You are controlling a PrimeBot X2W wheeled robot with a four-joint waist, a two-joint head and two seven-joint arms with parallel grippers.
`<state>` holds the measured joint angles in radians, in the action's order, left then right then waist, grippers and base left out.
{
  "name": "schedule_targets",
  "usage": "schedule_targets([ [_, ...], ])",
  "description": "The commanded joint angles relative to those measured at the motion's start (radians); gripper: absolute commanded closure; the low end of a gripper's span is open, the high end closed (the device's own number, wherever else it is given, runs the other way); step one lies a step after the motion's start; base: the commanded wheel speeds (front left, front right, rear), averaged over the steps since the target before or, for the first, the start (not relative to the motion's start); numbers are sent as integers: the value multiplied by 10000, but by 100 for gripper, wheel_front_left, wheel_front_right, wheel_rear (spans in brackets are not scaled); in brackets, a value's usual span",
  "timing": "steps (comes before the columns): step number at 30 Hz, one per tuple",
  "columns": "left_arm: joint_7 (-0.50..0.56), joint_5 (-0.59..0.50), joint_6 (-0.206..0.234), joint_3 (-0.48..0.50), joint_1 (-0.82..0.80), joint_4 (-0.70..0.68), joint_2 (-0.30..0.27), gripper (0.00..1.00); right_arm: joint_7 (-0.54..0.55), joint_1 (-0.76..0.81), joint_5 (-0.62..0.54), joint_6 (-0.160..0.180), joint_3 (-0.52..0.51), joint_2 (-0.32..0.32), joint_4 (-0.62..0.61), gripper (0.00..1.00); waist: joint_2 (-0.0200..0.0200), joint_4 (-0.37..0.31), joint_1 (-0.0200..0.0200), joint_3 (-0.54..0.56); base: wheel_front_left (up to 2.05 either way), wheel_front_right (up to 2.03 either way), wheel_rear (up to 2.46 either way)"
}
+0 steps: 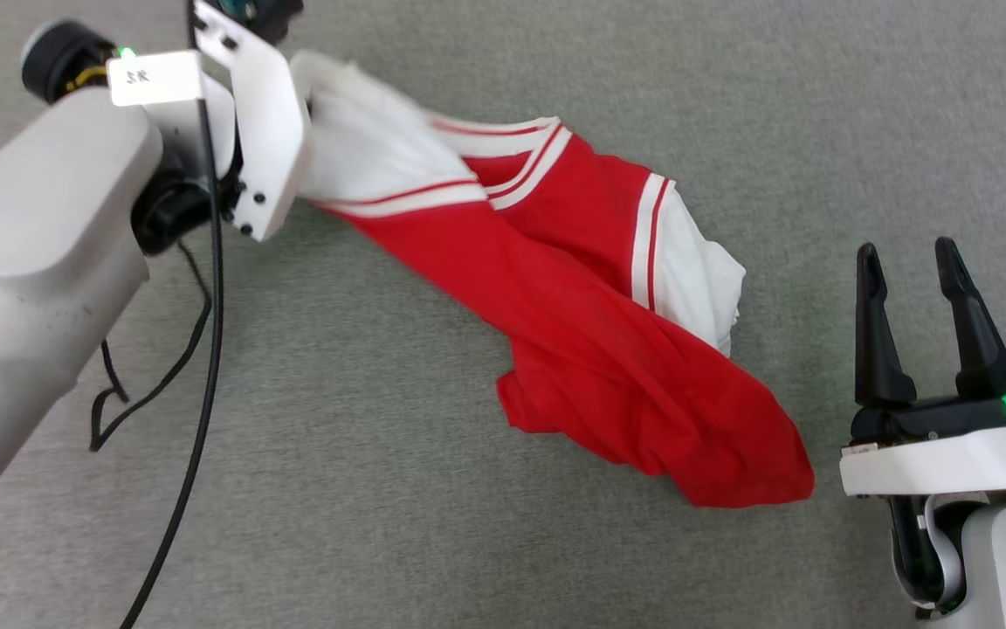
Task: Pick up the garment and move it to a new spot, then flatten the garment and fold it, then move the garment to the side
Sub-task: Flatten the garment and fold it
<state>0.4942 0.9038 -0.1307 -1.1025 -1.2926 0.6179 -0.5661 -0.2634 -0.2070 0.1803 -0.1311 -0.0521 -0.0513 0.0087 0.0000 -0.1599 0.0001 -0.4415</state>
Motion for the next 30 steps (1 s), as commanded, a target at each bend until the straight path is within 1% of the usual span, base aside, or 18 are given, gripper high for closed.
schedule_targets([
  [1, -243, 66, 23, 7, -49, -9, -58, 100, -20, 106, -63, 7, -27, 22, 26, 0, 0, 206, -1, 229, 0, 0, 0],
  [8, -2286, -456, 26, 38, -382, 210, -453, 100, -20, 453, -167, 7, -87, 21, 62, 0, 0, 798, -1, 921, 0, 0, 0],
  [13, -3369, -823, 245, 112, -126, 339, -850, 100, -20, 680, -259, 7, -151, 21, 47, 0, 0, 1225, -1, 1332, 0, 0, 0],
  [17, -4183, -1100, 627, 122, 270, 123, -1315, 100, -20, 901, -302, 7, -155, 21, 44, 0, 0, 1516, -1, 1603, 0, 0, 0],
  [21, -4792, -1068, 1027, 77, 1184, -405, -1622, 100, -20, 1108, -339, 7, -185, 21, 64, 0, 0, 1757, -1, 1891, 0, 0, 0],
  [28, -5545, -700, 1834, -224, 3487, -1842, -1984, 100, -20, 1382, -299, 7, -161, 21, 123, 0, 0, 2033, -1, 2372, 0, 0, 0],
  [30, -5715, -514, 2065, -361, 4231, -2298, -2007, 100, -20, 1462, -283, 7, -174, 21, 145, 0, 0, 2083, -1, 2488, 0, 0, 0],
])
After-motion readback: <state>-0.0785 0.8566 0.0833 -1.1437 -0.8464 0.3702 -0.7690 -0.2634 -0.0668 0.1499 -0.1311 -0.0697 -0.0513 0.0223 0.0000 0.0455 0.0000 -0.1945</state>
